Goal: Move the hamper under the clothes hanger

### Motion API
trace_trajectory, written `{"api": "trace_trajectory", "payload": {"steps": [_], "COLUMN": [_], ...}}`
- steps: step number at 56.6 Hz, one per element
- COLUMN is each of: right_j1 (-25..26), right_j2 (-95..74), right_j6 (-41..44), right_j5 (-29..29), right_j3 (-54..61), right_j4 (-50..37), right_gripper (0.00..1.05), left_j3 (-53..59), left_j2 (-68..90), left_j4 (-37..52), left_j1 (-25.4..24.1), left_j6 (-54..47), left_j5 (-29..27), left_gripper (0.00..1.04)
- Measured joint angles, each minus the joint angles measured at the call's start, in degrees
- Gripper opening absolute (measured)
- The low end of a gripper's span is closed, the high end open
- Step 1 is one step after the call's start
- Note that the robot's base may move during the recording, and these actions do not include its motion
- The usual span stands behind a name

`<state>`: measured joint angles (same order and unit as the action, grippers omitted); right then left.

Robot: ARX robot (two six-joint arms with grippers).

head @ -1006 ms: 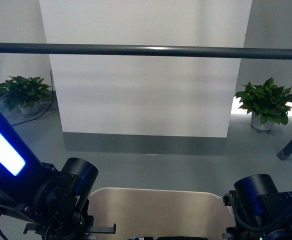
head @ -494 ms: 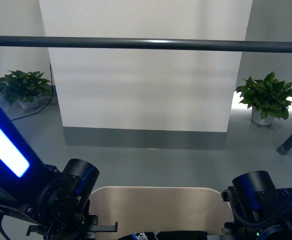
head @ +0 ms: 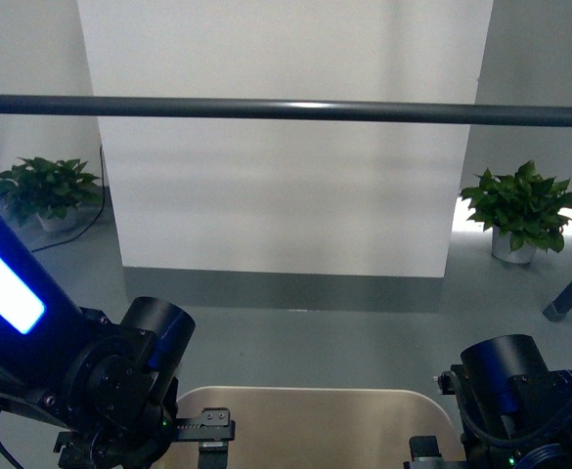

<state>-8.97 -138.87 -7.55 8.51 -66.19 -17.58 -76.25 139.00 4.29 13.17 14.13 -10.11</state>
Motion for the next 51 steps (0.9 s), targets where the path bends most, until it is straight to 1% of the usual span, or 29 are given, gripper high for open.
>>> {"api": "trace_trajectory", "payload": {"steps": [1, 2, 4, 5, 9, 35, 42, 47, 51], "right_j1": [0.11, 0.24, 0.50, 0.66, 1.11, 1.75, 1.75, 1.66, 1.62], "right_j2": [0.59, 1.25, 2.54, 3.17, 5.38, 20.39, 23.74, 28.22, 30.56], "right_j6": [0.09, 0.20, 0.26, 0.26, 0.74, 3.26, 4.11, 4.07, 4.02], "right_j5": [0.04, 0.09, 0.15, 0.22, 0.31, 0.90, 2.36, 2.78, 3.02], "right_j3": [0.07, 0.17, 0.39, 0.50, 0.92, 4.35, 5.42, 8.35, 9.75], "right_j4": [0.11, 0.20, 0.35, 0.50, 0.83, 2.10, 1.86, -1.27, -2.60], "right_gripper": [0.89, 0.92, 0.98, 0.99, 0.96, 0.97, 0.97, 0.97, 0.97], "left_j3": [0.00, 0.00, 0.00, 0.00, 0.00, 0.50, 1.31, 3.23, 3.48], "left_j2": [-0.57, -1.14, -2.32, -2.89, -4.57, -15.93, -18.82, -22.58, -24.06], "left_j4": [-0.15, -0.28, -0.46, -0.57, -0.98, -1.88, 0.07, 3.67, 4.17], "left_j1": [-0.04, -0.04, -0.04, -0.04, -0.04, 0.09, 0.28, 0.76, 1.09], "left_j6": [-0.04, -0.04, -0.04, -0.04, -0.04, -0.68, -0.72, -1.31, -1.62], "left_j5": [-0.02, -0.07, -0.09, -0.09, -0.13, 0.15, 0.96, 1.18, 1.20], "left_gripper": [0.99, 1.00, 0.98, 0.98, 0.98, 0.98, 0.98, 0.98, 0.98]}}
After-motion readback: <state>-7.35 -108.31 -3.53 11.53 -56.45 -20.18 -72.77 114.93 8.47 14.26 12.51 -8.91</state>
